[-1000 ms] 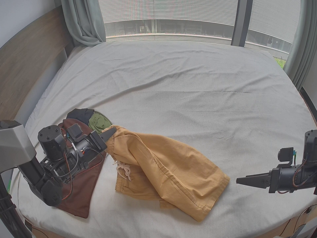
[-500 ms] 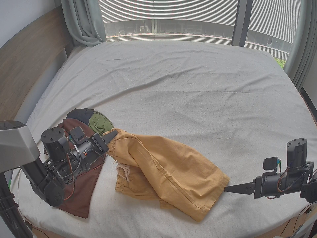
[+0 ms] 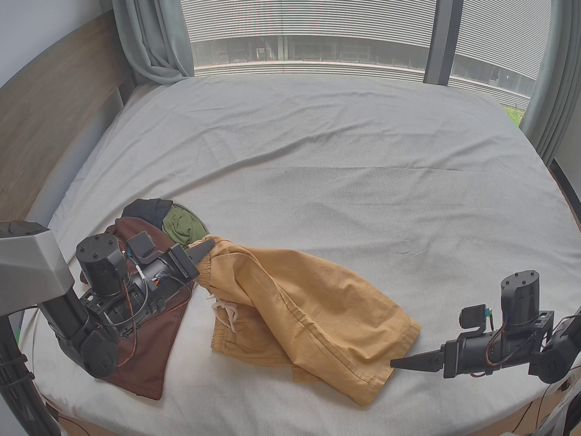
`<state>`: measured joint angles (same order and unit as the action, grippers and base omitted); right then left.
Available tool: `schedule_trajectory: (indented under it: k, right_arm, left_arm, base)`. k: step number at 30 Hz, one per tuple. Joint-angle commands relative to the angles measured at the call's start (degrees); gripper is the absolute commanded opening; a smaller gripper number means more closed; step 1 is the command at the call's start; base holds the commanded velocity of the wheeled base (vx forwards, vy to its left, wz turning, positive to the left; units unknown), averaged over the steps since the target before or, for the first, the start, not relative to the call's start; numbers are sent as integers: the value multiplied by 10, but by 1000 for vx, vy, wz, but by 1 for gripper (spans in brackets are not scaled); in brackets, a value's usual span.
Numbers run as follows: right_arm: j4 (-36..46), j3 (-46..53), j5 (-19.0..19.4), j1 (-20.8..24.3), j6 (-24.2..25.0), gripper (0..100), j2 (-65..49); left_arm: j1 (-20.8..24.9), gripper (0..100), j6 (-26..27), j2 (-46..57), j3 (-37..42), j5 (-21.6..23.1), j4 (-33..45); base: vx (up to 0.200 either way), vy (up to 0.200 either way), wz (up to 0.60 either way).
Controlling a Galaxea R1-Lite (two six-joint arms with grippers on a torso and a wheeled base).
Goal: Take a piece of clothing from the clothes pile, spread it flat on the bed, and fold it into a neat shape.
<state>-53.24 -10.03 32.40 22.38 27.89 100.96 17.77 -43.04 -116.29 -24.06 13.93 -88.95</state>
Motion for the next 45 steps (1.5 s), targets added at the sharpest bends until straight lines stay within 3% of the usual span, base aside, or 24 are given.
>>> schedule_trajectory:
  k: [1, 4, 6, 13, 45]
  right_arm:
    - [-74, 30, -1, 10, 33, 100, 72]
    - [-102, 41, -1, 10, 35, 100, 91]
    - [-211, 76, -4, 15, 38, 100, 163]
    - [-344, 99, -11, 17, 60, 100, 279]
    - [-351, 44, -16, 39, 65, 100, 355]
  left_arm:
    - [-1, 0, 0, -1, 1, 0, 0]
    - [-1, 0, 0, -1, 1, 0, 0]
    - [-1, 0, -1, -2, 2, 0, 0]
    - [-9, 0, -1, -3, 0, 0, 0]
    - [-10, 0, -2, -10, -5, 0, 0]
  base:
    - [0, 0, 0]
    - [0, 0, 0]
    - [0, 0, 0]
    - [0, 0, 0]
    - [0, 0, 0]
